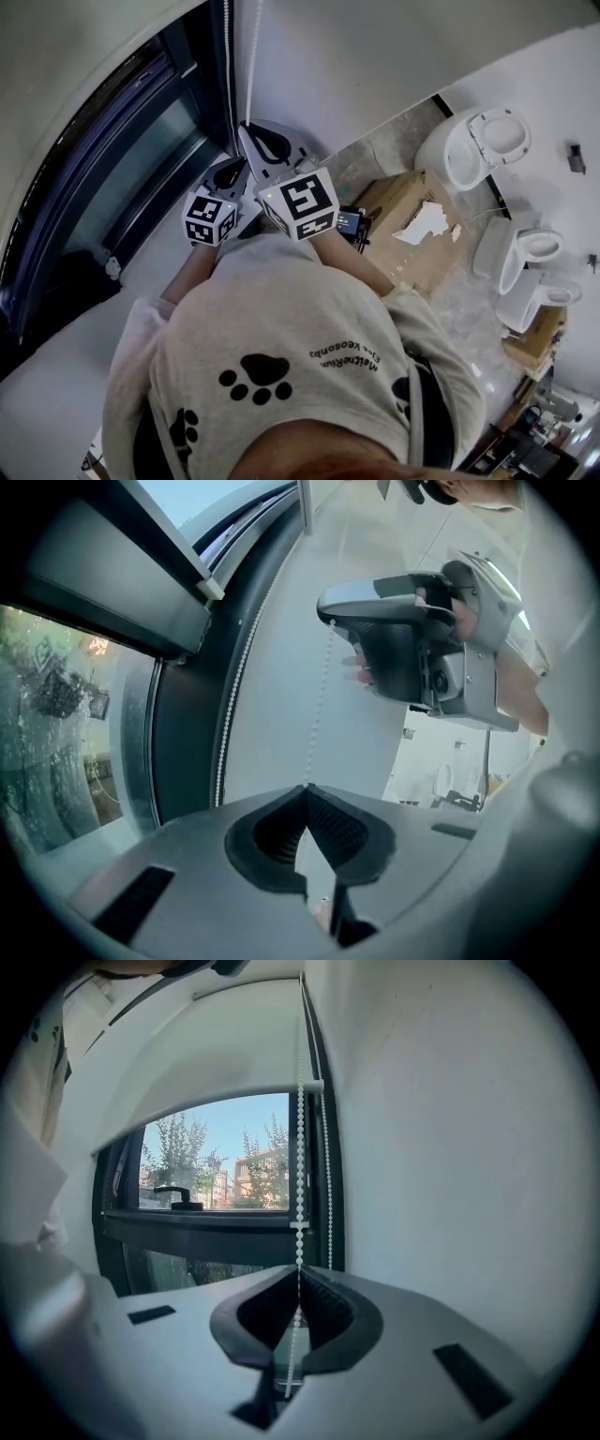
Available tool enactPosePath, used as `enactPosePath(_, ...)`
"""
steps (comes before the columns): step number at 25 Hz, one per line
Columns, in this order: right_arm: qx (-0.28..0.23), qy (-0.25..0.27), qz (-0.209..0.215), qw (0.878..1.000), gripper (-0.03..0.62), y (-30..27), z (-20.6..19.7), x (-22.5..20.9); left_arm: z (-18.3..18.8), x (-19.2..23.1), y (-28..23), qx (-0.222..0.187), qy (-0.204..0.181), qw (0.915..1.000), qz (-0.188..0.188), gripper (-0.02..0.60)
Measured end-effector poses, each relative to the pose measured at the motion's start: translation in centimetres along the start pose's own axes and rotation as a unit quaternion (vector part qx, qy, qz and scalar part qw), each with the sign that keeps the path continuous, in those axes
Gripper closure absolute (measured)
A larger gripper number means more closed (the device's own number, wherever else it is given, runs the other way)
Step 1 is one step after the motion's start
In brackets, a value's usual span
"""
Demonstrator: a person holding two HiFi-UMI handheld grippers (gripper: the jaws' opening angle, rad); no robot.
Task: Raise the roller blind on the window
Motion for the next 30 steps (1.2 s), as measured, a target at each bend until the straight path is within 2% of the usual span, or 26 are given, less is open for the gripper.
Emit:
enactPosePath(7, 0.026, 0.0, 0.016, 1.0, 0.583, -0.3, -2.9, 1.0, -2.8, 1.1, 0.0, 0.029, 0.001, 0.9993, 0.022, 0.572)
enactPosePath(13, 0.026, -0.001, 0.026, 0.999, 0.583, -0.7, -3.6, 1.0, -3.2, 1.6, 0.0, 0.027, 0.005, 0.999, 0.036, 0.571)
enactPosePath(14, 0.025, -0.001, 0.029, 0.999, 0.583, -0.7, -3.6, 1.0, -3.0, 1.5, 0.1, 0.023, 0.008, 0.9992, 0.033, 0.564)
enactPosePath(15, 0.025, -0.001, 0.032, 0.999, 0.583, -0.6, -3.5, 1.0, -2.5, 1.3, 0.3, 0.015, 0.014, 0.9993, 0.03, 0.524)
enactPosePath(16, 0.023, 0.0, 0.035, 0.999, 0.583, -0.6, -3.5, 0.9, -1.9, 1.1, 0.5, 0.004, 0.022, 0.9994, 0.027, 0.475)
enactPosePath(21, 0.016, 0.005, 0.051, 0.999, 0.583, -0.5, -3.5, 0.7, 3.7, -0.6, 2.5, -0.058, 0.044, 0.9973, 0.007, 0.469)
enactPosePath(30, 0.007, 0.016, 0.081, 0.997, 0.583, -0.4, -3.6, 0.7, 15.4, -4.5, 6.4, -0.13, -0.004, 0.9915, 0.006, 0.485)
Point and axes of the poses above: the fingertips, and each gripper's own axes: y backward along the fingers, x to its left, z out of its top, the point moved 1 cm from there along y, backward along the fingers, and after that the axes turned 12 degrees about y, right-handed, at the moved point
